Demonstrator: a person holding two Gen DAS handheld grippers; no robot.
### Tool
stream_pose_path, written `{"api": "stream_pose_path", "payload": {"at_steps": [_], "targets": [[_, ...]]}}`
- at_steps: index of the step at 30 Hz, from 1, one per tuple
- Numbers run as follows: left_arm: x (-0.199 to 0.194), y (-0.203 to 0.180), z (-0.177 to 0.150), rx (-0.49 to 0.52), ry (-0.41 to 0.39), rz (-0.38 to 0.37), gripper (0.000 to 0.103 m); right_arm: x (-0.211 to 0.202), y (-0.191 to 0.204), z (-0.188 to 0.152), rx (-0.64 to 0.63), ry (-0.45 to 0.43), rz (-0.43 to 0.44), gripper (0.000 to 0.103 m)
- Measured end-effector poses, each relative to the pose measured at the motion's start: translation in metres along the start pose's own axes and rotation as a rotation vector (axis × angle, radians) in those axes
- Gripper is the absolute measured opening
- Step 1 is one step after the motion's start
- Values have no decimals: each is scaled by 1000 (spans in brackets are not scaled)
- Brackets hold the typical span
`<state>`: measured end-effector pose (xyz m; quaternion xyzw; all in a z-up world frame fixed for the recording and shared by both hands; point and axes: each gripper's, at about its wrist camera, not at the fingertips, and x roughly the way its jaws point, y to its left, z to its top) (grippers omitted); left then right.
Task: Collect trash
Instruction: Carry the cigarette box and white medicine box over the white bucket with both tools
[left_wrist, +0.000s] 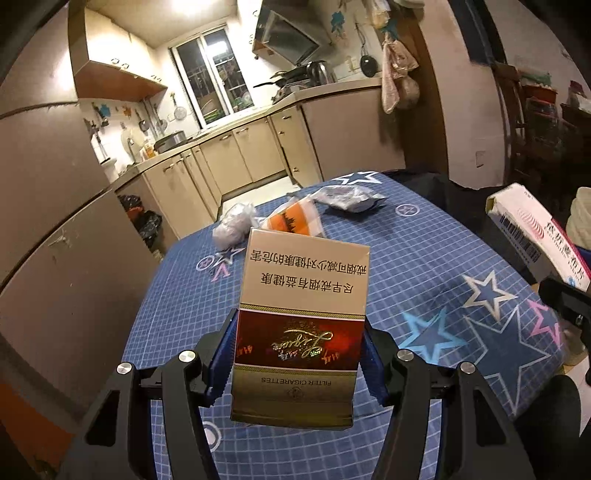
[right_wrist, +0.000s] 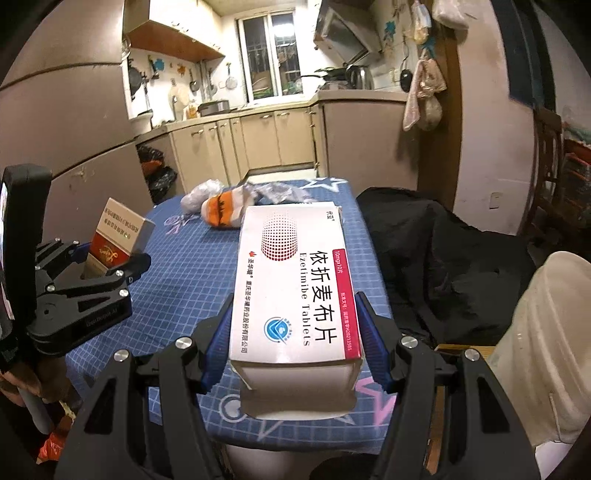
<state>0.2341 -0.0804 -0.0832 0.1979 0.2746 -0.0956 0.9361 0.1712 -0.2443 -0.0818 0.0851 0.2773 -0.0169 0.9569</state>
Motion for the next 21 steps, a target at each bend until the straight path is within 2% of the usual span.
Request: {"api": "stream_pose_path", "payload": {"at_steps": [8,21], "targets": [[-3,-33,20,44,-31,-62,61,-20,-28,8,45,-52,-68,59],[-14,-123,64,157,-111,-231,61,-64,-99,7,143,-120,-242,59]]}}
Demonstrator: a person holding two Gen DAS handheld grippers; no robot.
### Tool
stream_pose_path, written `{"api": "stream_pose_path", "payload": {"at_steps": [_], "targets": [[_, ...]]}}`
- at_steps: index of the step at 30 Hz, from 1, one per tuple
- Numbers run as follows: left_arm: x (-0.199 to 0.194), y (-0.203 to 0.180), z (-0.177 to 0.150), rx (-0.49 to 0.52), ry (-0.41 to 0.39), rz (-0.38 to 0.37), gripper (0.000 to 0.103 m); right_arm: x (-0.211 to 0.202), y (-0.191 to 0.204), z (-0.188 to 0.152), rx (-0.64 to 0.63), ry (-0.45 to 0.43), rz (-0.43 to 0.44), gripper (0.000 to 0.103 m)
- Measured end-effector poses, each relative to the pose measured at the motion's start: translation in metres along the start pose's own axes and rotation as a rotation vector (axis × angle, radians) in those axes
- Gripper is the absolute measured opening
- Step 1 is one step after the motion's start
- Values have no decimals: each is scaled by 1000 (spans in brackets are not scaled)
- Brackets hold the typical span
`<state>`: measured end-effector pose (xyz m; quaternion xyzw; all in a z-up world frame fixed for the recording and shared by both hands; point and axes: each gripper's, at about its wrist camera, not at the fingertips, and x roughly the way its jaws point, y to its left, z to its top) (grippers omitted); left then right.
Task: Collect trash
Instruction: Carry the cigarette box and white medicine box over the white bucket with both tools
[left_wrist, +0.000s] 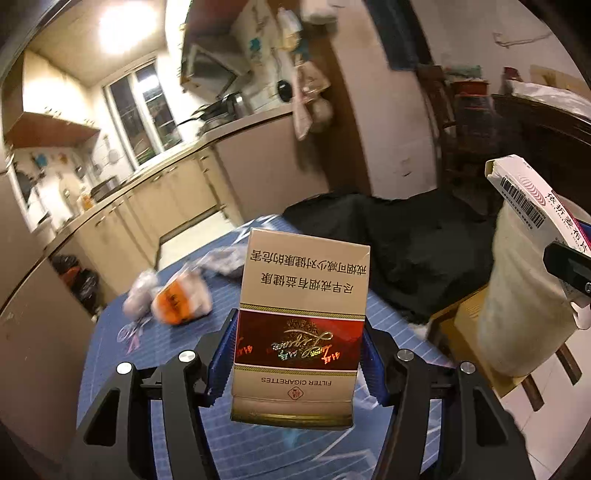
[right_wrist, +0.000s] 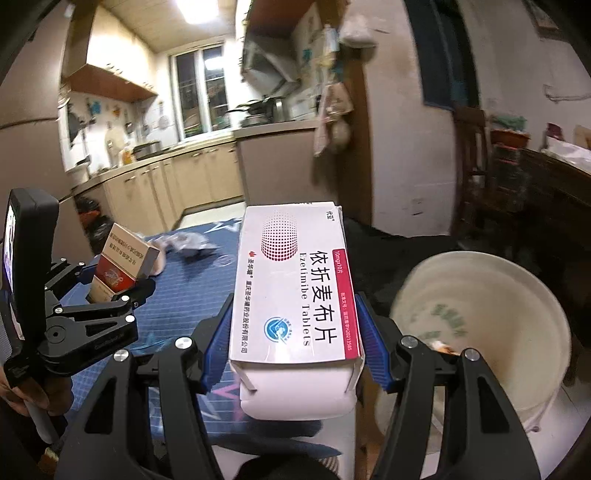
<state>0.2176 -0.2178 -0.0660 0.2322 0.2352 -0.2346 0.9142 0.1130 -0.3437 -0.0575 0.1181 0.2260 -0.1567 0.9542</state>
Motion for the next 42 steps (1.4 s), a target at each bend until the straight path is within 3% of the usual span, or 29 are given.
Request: {"api": "stream_pose_path", "payload": {"at_steps": [14,17,21,30,36,42], "targets": [[11,-94,71,100,-57,-287,61,-36,-89,-3,113,-65,-215,59],[10,-123,85,131,-77,-375,61,-44,-110,-6,136,-68,-270,59],[19,-160,102,152,-59,-556,61,-50,-128,-6,102,-57,-346,59],[51,-217,120,244,5,-852,61,-52,-195,1,145,12,-322,59],[61,-242,121,320,-6,-862,61,-36,-212,-2,155,65,-278,59],[71,-252,116,324,4,-874,61,-26,-221,-5,188,86,-232,59]]}}
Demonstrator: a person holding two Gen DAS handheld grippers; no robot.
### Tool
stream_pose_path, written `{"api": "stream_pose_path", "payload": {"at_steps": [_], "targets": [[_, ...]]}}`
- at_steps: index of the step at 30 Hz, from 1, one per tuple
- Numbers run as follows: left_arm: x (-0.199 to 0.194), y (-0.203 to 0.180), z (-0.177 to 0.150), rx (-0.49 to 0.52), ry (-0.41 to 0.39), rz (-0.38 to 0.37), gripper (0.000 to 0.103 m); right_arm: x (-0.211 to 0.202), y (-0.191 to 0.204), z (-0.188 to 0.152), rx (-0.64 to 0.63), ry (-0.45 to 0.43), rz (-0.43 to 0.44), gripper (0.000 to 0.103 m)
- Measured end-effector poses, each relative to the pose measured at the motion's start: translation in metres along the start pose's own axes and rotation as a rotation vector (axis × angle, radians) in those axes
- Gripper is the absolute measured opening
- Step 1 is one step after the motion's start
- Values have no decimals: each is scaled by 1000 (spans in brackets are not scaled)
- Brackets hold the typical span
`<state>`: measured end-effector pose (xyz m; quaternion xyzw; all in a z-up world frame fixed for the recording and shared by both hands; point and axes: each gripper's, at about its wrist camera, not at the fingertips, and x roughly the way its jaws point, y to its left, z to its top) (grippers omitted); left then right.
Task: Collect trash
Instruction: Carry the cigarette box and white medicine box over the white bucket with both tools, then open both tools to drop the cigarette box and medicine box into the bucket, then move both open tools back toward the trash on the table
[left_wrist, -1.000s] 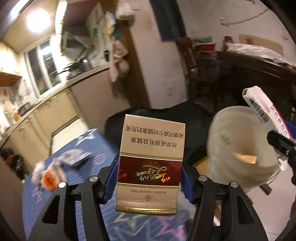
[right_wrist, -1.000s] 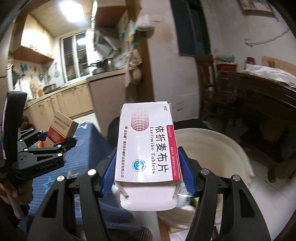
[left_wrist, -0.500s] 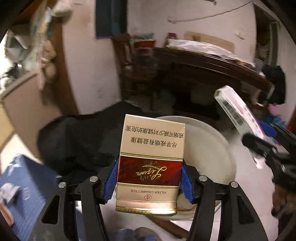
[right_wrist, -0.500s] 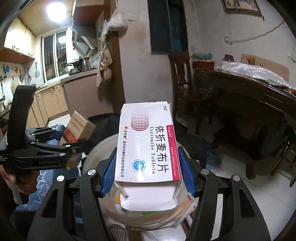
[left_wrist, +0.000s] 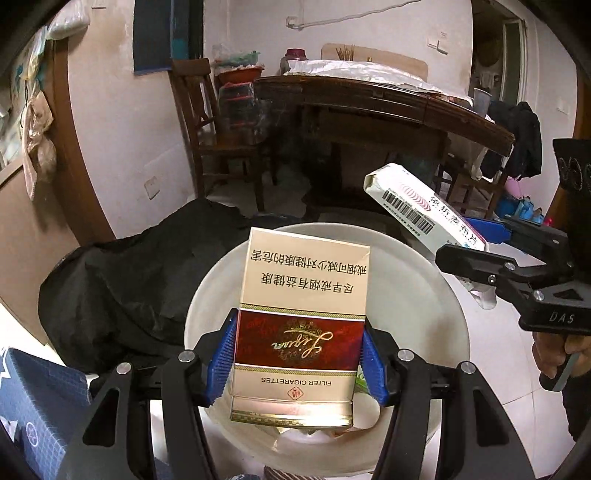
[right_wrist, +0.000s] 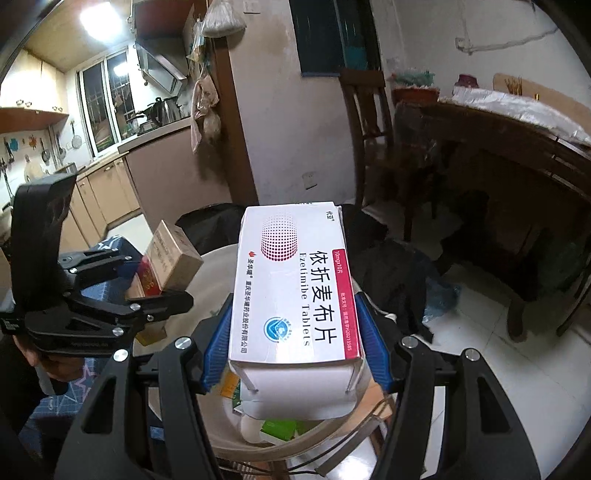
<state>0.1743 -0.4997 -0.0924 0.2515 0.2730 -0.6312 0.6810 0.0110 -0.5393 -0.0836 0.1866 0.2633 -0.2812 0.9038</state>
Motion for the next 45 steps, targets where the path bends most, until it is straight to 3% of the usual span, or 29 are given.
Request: {"api": "stream_pose_path", "payload": {"at_steps": [3,8,19,26,36,45], "targets": [[8,1,3,-2,6,-3,62,6,-3,0,12,9,34,60],[6,6,2,-11,-5,-17,78,11,-10,1,53,10,61,68],[-6,12,-4,-33,-29,24,78,7,-8,2,49,3,59,68],[-36,24,-22,-60,-60,41,78,7,5,-1,34,4,75,68],[-118,64,-96,-149,-103,143,78,8,83,-1,-78,-12,214,68],[-189,131,-193,-339,-72,345,78,45,190,-14,-205,71,375,68]]}}
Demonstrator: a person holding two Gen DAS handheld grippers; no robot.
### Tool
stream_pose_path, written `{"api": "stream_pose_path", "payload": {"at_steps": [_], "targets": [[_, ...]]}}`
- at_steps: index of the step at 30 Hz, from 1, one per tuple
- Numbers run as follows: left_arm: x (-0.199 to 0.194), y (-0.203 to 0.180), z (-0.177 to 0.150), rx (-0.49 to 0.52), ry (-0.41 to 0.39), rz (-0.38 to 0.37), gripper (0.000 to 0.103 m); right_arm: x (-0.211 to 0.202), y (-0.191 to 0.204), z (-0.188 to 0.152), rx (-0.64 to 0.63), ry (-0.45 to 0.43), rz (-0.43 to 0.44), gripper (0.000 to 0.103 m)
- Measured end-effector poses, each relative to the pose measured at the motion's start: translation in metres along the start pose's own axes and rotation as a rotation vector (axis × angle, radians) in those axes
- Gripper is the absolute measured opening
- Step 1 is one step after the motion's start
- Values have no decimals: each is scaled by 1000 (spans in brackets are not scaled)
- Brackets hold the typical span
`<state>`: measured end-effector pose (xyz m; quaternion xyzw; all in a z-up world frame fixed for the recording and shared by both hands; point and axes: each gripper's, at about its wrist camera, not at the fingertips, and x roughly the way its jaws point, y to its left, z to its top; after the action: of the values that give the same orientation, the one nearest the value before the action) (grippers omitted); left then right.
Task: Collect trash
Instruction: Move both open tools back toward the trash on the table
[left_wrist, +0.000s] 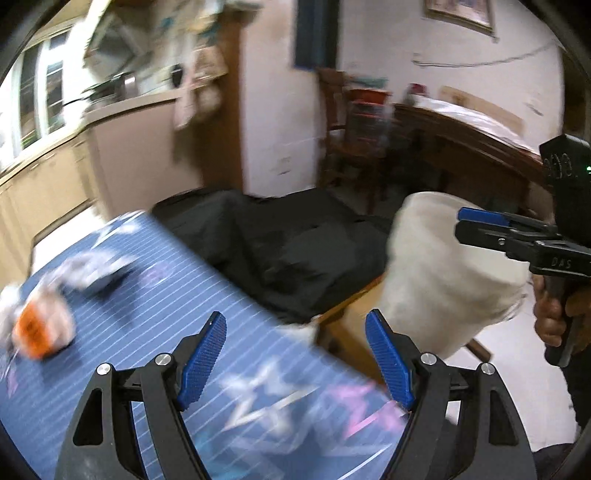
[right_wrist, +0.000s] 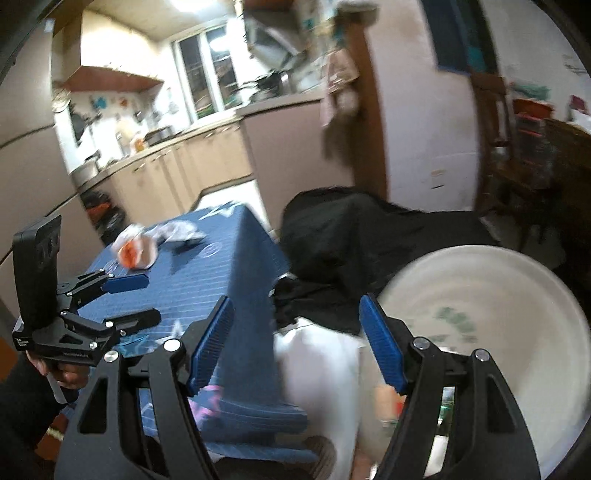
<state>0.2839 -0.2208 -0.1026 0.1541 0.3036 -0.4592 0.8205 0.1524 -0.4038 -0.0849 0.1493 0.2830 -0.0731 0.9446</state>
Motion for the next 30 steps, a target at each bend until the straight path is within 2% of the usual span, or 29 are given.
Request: {"api": "stream_pose_path", "payload": {"at_steps": [8,15,19,23,28,30], "targets": [[-36,105,-58,-203,40,177,78,71,79,6,-102,108,145,68],[-68,175,-87,-345,43,317,78,123,150,20,-215,190,325,68],[-84,207,-92,-387,40,386,78,158,193,32,-272,219,413,68],[-99,247,-85,-377,31,476,79,200,226,46,-314,263,473,68],[-111,300,-78,-431,28,555,79,238,239,57,-301,300,507,68],[-118,314,-78,-467,7,556,79,247,242,58,-303,306,528,68]]}}
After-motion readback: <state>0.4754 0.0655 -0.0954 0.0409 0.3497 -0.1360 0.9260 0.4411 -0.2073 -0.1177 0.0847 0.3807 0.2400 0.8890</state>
